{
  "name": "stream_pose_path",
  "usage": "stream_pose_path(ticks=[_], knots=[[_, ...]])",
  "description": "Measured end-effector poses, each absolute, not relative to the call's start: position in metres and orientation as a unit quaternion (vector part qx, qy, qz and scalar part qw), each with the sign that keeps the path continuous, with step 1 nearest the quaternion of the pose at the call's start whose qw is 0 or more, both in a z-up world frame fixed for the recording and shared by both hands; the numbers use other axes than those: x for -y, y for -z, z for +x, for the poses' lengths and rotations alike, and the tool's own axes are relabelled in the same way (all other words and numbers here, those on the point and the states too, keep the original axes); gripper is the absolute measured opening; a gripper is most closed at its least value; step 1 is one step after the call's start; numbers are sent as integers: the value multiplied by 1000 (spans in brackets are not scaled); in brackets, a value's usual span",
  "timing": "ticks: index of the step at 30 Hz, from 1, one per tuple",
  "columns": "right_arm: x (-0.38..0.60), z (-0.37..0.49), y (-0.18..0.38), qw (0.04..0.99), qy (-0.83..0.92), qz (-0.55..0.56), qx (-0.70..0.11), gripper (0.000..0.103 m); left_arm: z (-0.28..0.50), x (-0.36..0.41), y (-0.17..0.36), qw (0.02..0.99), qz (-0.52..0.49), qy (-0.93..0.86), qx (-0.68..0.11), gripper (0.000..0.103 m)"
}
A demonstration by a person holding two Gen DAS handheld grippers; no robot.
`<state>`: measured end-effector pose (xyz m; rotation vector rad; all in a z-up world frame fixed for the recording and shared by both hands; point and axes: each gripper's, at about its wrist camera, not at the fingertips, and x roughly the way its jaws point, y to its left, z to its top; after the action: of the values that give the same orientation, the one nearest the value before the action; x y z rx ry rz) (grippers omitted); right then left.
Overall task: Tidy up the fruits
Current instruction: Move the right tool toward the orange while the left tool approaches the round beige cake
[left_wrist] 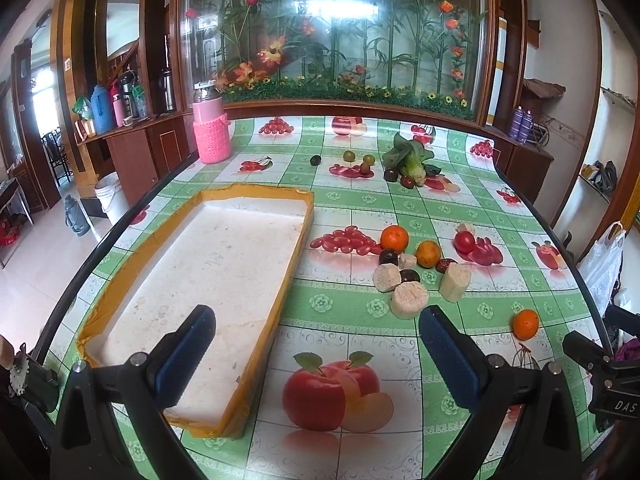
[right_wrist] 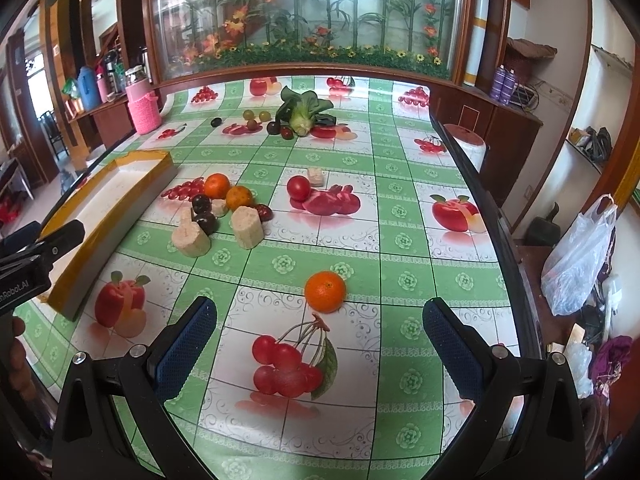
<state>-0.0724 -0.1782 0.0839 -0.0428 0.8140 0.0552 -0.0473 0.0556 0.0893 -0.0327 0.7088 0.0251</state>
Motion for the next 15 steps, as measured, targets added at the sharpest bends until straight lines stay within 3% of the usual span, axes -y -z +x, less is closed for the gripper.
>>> stream_pose_path(ticks=[15], knots=[[188, -32, -51, 901, -42, -30, -432, 102, -40, -51, -79, 931, 5, -6, -365, 103]])
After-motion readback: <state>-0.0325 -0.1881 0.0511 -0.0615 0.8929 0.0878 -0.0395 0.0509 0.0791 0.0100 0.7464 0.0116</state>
